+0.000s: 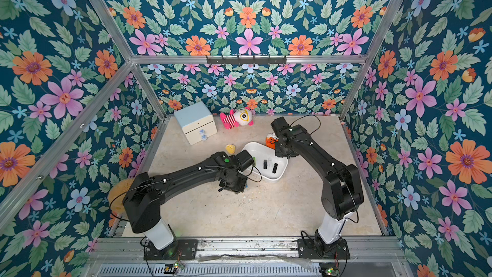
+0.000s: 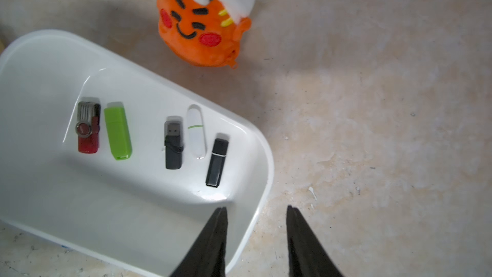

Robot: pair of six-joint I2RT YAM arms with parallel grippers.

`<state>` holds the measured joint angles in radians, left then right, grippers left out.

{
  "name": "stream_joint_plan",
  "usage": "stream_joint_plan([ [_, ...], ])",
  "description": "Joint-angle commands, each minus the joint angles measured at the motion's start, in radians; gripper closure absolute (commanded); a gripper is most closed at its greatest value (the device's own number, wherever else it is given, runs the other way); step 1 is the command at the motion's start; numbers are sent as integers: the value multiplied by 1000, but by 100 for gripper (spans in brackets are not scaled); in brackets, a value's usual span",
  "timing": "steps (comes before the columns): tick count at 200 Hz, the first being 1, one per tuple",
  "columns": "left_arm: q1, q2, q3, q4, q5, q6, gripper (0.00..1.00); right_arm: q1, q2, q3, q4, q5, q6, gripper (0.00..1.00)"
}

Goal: Put the usb flash drive into the storage box
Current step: Place the USB flash in the storage box.

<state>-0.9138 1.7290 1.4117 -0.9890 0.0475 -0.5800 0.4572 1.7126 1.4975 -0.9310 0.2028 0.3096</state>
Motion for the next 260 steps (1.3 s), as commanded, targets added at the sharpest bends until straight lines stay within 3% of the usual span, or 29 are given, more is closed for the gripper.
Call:
stream_joint_plan([
  [1, 49, 52, 131, -86, -32, 113, 100, -19, -32, -17, -26, -13, 21, 59],
  [44, 121, 249, 429, -129, -22, 219, 100, -33, -95, -68, -29, -3, 23, 58],
  [77, 149, 393, 561, -116, 1, 256, 100, -100, -170, -147, -14, -18, 51, 58],
  [179, 179, 627, 771, -3, 75, 265, 100, -152, -318, -297, -19, -32, 85, 58],
  [260, 179, 691, 772, 84, 129, 245, 100, -151, -337, -319, -20, -33, 87, 58],
])
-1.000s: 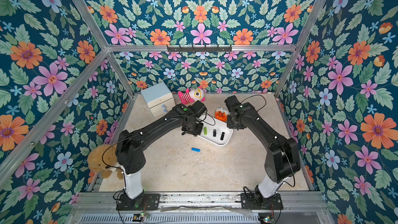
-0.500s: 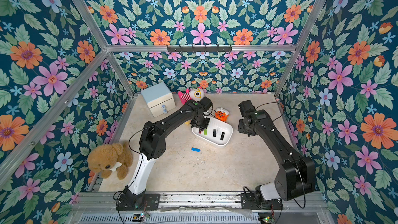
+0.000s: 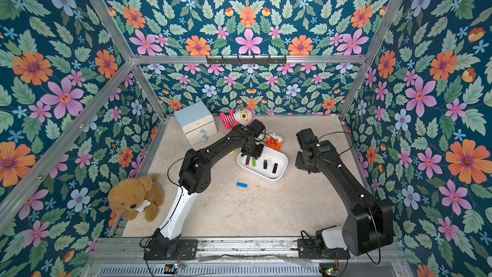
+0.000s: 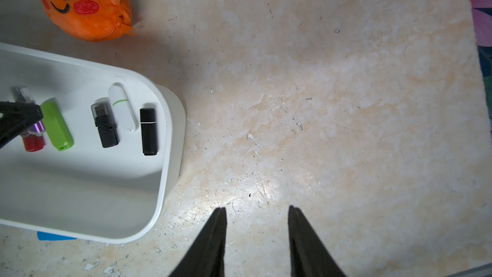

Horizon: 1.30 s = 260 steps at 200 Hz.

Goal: Put the usb flash drive into the storage box
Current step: Place the USB flash in the storage box, then adjust the USB flash at the center of the board.

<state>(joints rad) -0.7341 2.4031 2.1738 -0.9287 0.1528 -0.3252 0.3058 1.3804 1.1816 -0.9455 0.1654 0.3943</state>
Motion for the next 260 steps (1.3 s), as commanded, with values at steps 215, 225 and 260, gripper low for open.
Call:
stream_joint_plan([
  [215, -25, -47, 55, -10, -35, -18, 51, 0, -24, -19, -3, 0, -14, 58],
  [225, -25, -100, 29, -21, -57, -16, 49, 1, -27, -19, -3, -1, -14, 58],
  [260, -27, -346, -222, -5, -121, -25, 46, 0, -26, -22, 2, -2, -13, 58],
])
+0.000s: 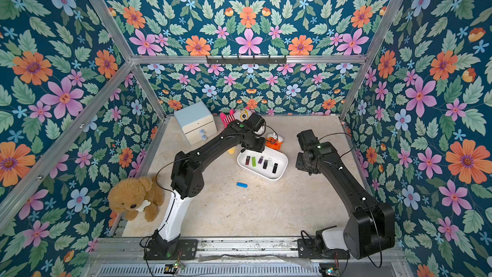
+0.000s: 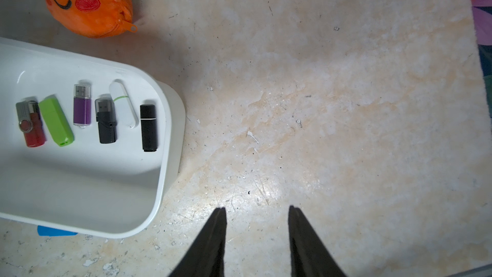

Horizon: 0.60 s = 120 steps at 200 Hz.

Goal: Put the usb flash drive into the storage box
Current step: Adjust the USB flash at the center of the board.

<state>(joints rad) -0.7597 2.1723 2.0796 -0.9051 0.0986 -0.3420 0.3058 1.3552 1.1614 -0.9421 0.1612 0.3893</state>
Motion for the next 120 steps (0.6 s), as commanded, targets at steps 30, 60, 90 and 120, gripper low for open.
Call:
stream_joint_plan([
  [30, -1, -296, -431, 2, -73, -67, 45, 0, 2, -1, 9, -6, -4, 58],
  [60, -8, -427, -668, 67, -71, -131, 45, 0, 5, 1, 12, -8, 0, 57],
  [90, -17, -466, -782, 109, -75, -164, 43, 0, 11, 3, 11, -8, -5, 58],
  [120, -23, -438, -851, 151, -87, -180, 42, 0, 9, 4, 6, -12, -10, 58],
])
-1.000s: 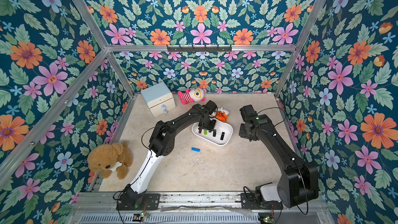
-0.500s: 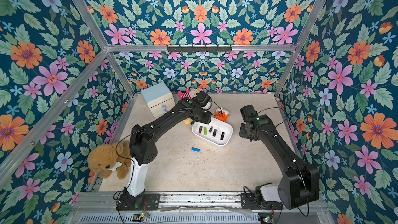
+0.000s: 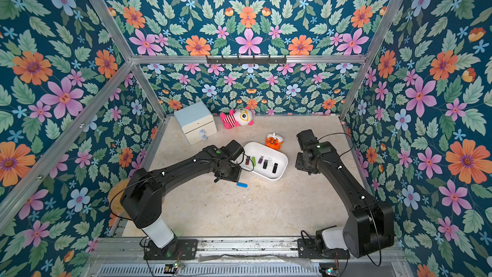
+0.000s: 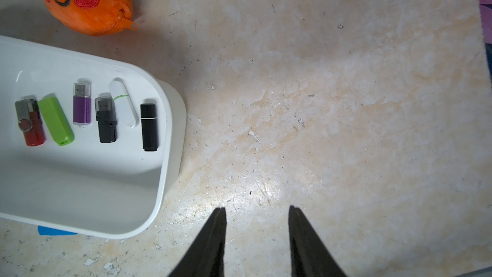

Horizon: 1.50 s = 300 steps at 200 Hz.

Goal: Put the usb flash drive into the storage box
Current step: Adjust the USB flash at the center of the board.

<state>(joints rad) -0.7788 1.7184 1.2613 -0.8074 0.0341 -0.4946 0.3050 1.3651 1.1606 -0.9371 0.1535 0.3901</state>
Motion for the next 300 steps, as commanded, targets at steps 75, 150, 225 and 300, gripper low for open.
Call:
stream_joint_plan([
  [75, -1, 94, -56, 117, -85, -36, 40, 1, -8, -2, -7, -1, -17, 58],
  [150, 12, 139, -43, 157, -94, -55, 40, 1, -10, -12, -8, -3, -20, 58],
  [225, 12, 136, -79, 185, -78, -60, 40, 1, -14, -24, -3, -8, -21, 58],
  [300, 4, 94, -97, 159, -42, -62, 40, 1, -17, -18, -6, -3, -19, 58],
])
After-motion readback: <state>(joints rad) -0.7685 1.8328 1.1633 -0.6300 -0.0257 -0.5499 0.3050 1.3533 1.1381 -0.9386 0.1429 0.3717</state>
